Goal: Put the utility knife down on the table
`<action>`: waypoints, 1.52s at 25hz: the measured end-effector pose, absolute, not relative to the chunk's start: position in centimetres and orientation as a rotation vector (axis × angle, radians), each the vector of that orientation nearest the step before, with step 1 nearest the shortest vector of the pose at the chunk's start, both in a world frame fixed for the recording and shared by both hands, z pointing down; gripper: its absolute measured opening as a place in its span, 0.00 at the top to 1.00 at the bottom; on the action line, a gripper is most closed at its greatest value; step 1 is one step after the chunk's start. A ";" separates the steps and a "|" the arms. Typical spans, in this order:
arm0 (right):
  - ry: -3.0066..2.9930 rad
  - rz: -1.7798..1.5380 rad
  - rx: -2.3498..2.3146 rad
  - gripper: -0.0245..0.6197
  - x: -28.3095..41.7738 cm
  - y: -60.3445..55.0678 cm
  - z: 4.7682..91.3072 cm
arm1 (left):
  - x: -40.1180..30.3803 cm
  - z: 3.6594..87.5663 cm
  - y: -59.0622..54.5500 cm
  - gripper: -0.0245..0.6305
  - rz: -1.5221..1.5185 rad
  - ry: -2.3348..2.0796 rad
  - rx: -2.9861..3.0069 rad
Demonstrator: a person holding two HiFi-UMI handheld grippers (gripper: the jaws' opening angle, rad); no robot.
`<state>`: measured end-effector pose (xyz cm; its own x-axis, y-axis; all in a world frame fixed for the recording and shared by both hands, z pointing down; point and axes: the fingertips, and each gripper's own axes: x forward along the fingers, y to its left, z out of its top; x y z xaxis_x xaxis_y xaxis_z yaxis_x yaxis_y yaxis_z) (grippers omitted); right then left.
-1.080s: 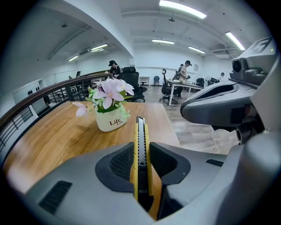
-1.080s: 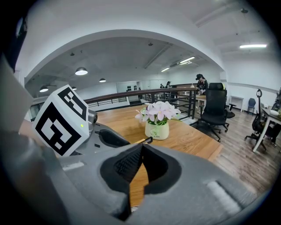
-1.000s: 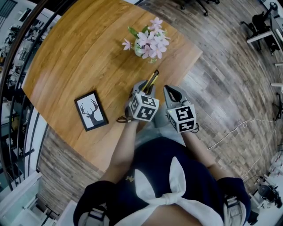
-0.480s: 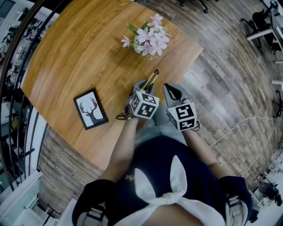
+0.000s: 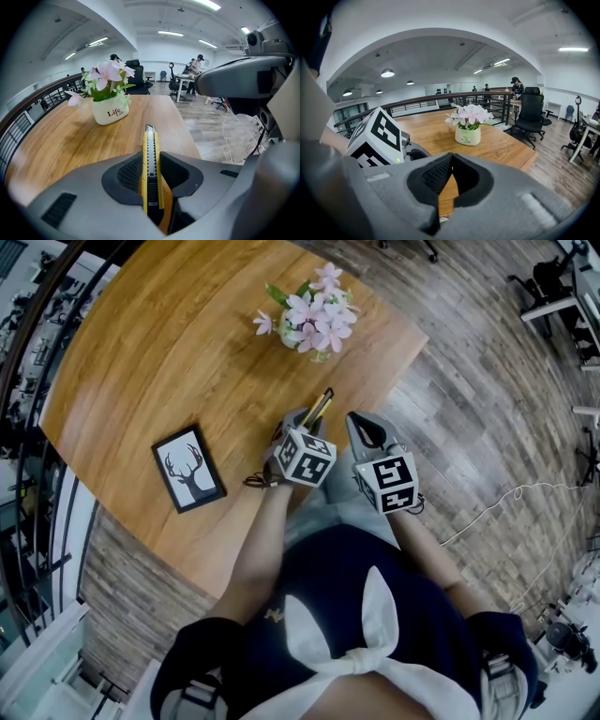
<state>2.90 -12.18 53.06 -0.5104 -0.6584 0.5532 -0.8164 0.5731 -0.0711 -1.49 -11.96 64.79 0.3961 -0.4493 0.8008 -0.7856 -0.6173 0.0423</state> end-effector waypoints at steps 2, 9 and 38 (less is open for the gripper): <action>-2.337 0.448 1.180 0.96 2.8 -12.2 53.0 | -1.6 65.2 -11.8 0.77 1.108 -1.056 2.238; -2.342 0.448 1.168 0.96 2.4 -12.1 52.8 | -1.5 66.0 -11.4 0.77 1.126 -1.027 2.220; -2.318 0.478 1.192 0.96 3.1 -11.5 53.8 | -1.4 67.7 -10.5 0.77 1.150 -1.001 2.194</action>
<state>3.07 -11.46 53.76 -0.5010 -0.6554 0.5652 -0.8256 0.5579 -0.0849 -1.37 -10.52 67.75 0.3840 -0.3872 0.8382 -0.7768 -0.6262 0.0666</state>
